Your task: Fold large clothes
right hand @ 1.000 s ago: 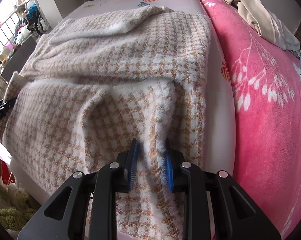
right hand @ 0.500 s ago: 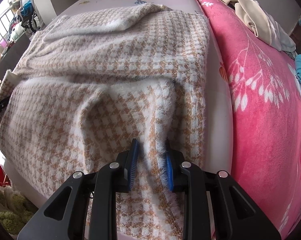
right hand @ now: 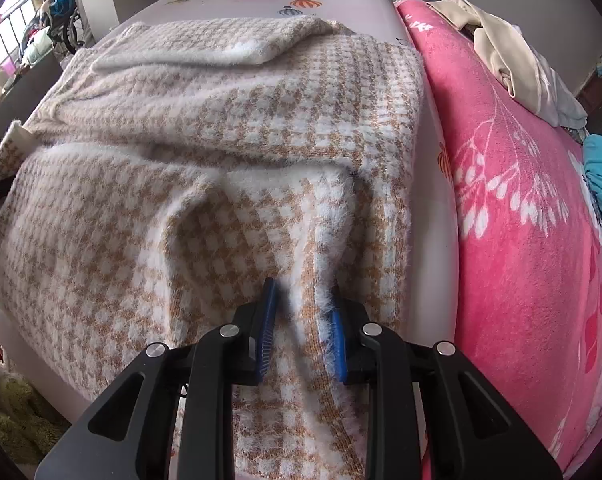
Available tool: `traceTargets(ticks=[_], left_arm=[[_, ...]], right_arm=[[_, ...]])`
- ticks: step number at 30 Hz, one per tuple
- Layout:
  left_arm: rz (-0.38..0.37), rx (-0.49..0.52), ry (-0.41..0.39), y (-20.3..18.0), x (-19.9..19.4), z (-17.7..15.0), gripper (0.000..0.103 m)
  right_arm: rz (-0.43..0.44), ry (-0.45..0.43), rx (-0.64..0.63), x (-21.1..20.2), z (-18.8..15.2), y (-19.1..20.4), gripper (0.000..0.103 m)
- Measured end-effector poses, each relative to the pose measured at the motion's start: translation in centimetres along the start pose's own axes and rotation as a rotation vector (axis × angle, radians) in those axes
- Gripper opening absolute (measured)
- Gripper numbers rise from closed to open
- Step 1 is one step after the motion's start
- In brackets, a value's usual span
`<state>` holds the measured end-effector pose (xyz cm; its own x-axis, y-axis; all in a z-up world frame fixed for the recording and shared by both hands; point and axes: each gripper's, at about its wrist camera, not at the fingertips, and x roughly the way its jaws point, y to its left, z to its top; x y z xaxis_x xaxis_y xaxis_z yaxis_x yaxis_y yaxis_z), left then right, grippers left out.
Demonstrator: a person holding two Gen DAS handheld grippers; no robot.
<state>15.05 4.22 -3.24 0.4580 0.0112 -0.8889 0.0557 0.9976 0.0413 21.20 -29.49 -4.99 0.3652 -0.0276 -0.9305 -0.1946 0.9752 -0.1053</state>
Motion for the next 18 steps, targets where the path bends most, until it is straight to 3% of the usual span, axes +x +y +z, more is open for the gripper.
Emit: traceTargets(ticks=[18], left_arm=[[0.078,0.017,0.019,-1.4,0.3,0.5,0.028]], right_arm=[[0.056,-0.005,0.022,0.0,0.1,-0.8,0.024]])
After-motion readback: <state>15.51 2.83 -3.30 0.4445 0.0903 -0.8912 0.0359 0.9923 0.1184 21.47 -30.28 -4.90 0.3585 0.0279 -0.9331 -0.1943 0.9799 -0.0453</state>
